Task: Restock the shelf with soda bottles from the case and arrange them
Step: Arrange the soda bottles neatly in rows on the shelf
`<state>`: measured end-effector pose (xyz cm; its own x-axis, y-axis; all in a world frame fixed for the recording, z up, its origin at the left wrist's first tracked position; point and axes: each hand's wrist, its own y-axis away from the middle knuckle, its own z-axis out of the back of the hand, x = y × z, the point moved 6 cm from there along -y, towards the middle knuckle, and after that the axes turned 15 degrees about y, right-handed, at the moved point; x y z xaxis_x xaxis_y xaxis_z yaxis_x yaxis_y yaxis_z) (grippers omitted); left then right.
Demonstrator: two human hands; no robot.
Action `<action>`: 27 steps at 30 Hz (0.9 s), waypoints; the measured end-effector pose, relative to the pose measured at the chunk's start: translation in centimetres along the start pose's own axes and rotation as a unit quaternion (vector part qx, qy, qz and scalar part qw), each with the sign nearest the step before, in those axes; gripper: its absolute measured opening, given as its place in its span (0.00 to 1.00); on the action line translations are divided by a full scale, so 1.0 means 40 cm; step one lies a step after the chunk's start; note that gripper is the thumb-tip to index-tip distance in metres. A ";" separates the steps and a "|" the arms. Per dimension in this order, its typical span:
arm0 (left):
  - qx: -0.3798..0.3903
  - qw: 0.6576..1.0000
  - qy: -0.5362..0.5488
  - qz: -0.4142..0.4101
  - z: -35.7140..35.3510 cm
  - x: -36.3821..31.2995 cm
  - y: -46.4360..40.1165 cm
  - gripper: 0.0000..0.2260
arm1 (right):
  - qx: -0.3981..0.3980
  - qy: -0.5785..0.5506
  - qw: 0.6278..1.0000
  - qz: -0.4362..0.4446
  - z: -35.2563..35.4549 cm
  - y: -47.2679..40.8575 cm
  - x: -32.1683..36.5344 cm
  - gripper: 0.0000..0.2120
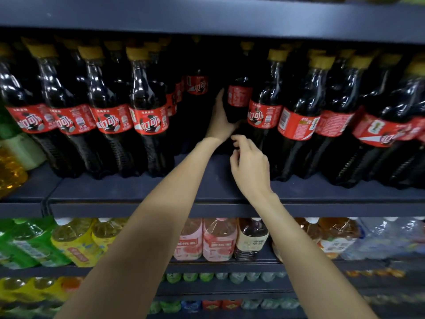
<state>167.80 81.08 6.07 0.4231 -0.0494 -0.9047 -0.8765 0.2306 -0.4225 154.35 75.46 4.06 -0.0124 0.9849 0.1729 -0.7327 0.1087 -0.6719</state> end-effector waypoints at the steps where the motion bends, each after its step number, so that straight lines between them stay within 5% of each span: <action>1: 0.009 1.000 -0.006 0.000 -0.010 -0.003 -0.003 0.42 | 0.004 -0.002 1.000 -0.003 -0.001 0.000 -0.002 0.16; 5: -0.030 0.999 -0.035 -0.011 0.029 -0.010 0.029 0.39 | -0.001 -0.065 0.997 -0.030 0.003 -0.009 -0.005 0.20; 14: 0.070 0.995 0.062 -0.023 0.132 -0.071 0.168 0.38 | 0.131 -0.250 0.955 -0.087 -0.078 -0.024 0.050 0.39; 22: -0.163 0.960 -0.199 -0.107 0.132 -0.150 0.203 0.43 | 0.102 -0.041 0.991 -0.080 -0.074 -0.072 0.074 0.43; 27: -0.039 0.997 0.060 -0.035 0.154 -0.113 0.182 0.38 | 0.128 -0.337 0.926 -0.112 -0.096 -0.049 0.050 0.30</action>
<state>160.92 88.95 7.42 0.4573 -0.1792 -0.8711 -0.8633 0.1458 -0.4832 158.40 77.72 2.96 -0.1994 0.6236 0.7559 -0.9047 0.1793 -0.3866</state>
